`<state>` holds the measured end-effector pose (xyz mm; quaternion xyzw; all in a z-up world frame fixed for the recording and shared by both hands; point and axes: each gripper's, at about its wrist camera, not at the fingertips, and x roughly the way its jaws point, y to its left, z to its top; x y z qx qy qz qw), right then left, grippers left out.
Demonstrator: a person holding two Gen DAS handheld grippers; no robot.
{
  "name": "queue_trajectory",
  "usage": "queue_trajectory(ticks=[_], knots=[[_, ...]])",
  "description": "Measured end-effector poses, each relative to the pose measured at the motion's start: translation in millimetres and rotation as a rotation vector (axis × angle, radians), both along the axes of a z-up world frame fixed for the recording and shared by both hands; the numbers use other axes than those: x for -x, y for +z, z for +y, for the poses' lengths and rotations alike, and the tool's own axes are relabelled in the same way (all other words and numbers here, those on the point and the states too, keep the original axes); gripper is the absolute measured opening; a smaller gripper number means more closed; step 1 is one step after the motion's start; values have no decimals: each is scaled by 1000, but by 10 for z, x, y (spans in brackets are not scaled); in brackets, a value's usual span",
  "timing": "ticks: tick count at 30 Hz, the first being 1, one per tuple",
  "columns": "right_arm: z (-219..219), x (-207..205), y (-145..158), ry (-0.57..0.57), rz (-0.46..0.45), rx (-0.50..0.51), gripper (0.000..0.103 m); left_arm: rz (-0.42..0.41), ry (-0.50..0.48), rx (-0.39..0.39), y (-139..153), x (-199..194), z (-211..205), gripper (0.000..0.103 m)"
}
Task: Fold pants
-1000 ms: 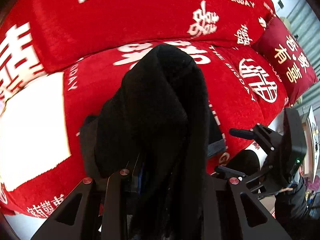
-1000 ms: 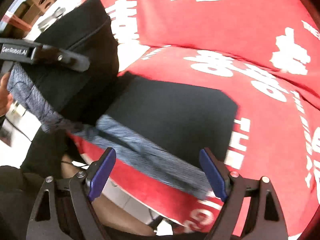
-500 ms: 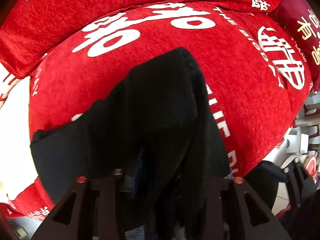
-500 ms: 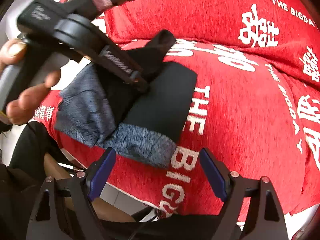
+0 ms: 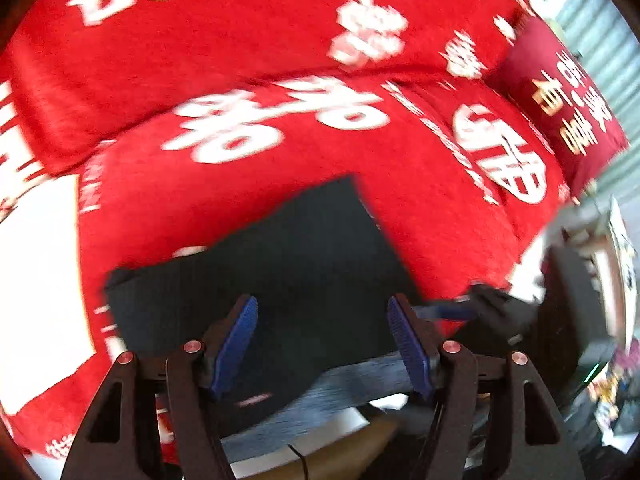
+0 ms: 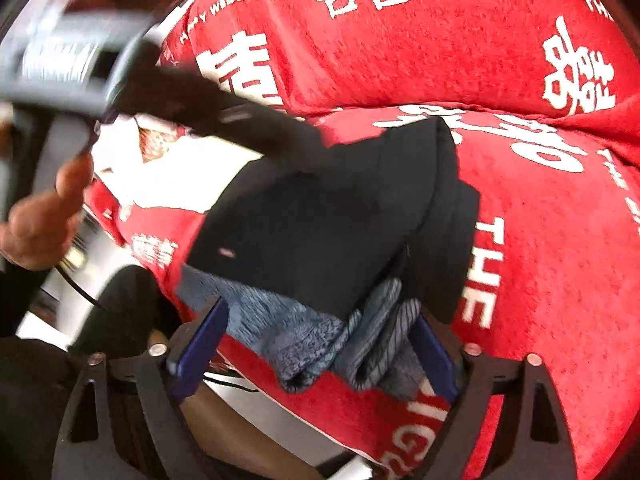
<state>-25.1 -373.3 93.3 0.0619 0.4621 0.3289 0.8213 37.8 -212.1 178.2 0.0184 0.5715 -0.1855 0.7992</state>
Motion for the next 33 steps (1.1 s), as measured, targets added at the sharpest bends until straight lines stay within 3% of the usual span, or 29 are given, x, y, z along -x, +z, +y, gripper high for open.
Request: queue_trajectory(ticks=[4, 7, 10, 11, 13, 17, 20, 23, 26, 30, 31, 32, 33], knots=[[-114, -106, -13, -32, 39, -98, 95, -21, 139, -80, -252, 55, 582, 69], [-70, -276, -175, -117, 81, -39, 94, 18, 257, -155, -616, 81, 938, 69], [81, -390, -338, -147, 112, 133, 61, 89, 333, -77, -879, 97, 1181, 69], [78, -397, -285, -154, 109, 137, 44, 98, 348, -46, -898, 107, 1222, 69], [-25, -390, -119, -167, 123, 40, 15, 92, 364, -17, -876, 122, 1264, 69], [-85, -272, 32, -217, 50, 35, 15, 35, 380, -11, -793, 128, 1260, 69], [-121, -342, -308, -268, 125, 66, 16, 55, 361, -24, -925, 82, 1179, 69], [-263, -354, -416, -316, 156, -30, 19, 46, 362, -27, -904, 77, 1146, 69], [-217, -347, -266, -324, 122, 57, 32, 25, 364, -31, -818, 64, 1178, 69], [-32, -381, 140, -358, -48, 246, 39, 12, 421, -42, -786, 5, 1350, 69], [45, -402, 240, -353, -89, 257, 51, 24, 436, -40, -808, -23, 1380, 69], [131, -444, 325, -344, -121, 264, 73, 31, 440, -44, -820, -51, 1374, 69], [222, -491, 388, -334, -150, 272, 80, 31, 440, -48, -827, -70, 1358, 69]])
